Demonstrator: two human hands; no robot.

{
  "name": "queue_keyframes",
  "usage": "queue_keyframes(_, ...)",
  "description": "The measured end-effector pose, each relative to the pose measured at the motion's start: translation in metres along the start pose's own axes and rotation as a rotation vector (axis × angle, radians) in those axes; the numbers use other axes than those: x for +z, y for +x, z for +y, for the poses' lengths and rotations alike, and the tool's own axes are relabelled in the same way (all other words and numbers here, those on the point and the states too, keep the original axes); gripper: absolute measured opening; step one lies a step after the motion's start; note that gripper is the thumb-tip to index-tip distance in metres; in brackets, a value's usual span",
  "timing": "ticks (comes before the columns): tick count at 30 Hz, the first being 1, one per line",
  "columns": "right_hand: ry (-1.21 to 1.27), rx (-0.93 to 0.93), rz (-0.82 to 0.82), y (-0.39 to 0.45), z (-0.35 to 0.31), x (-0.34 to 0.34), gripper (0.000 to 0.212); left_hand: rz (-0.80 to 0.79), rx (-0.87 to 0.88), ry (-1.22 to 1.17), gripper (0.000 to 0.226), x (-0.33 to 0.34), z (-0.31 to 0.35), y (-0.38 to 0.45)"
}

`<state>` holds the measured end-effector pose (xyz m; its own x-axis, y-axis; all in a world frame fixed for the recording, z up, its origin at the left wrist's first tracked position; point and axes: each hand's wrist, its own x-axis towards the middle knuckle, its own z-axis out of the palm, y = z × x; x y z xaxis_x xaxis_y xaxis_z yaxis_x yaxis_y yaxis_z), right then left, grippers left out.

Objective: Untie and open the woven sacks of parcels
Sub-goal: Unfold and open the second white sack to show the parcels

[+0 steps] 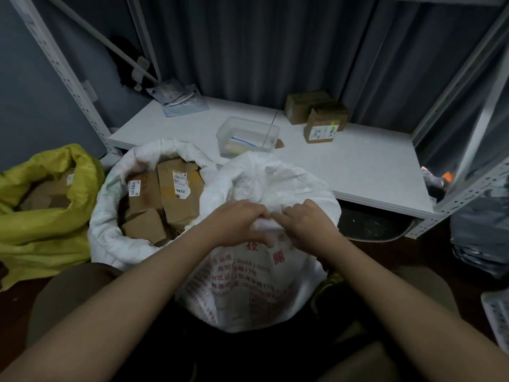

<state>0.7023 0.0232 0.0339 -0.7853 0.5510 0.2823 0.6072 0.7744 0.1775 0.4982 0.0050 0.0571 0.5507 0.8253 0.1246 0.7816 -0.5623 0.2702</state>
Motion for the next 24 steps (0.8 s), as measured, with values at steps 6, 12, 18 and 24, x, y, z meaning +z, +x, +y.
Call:
queue_keyframes(6, 0.113, 0.189, 0.078, -0.017, -0.021, -0.003, 0.042, -0.289, -0.027, -0.187, 0.024, 0.010, -0.015, 0.010)
queue_keyframes(12, 0.585, 0.463, -0.045, -0.013, -0.030, 0.004, 0.037, 0.462, 0.090, 0.164, 0.021, 0.045, -0.009, -0.008)
queue_keyframes(18, 0.791, 0.675, 0.149, -0.019, -0.059, 0.014, 0.010, 0.534, -0.939, -0.724, 0.119, 0.056, -0.004, -0.046)
queue_keyframes(24, 0.464, 0.529, 0.020, -0.025, -0.070, -0.001, 0.028, 0.454, -1.029, -0.851, 0.069, 0.050, -0.002, -0.024)
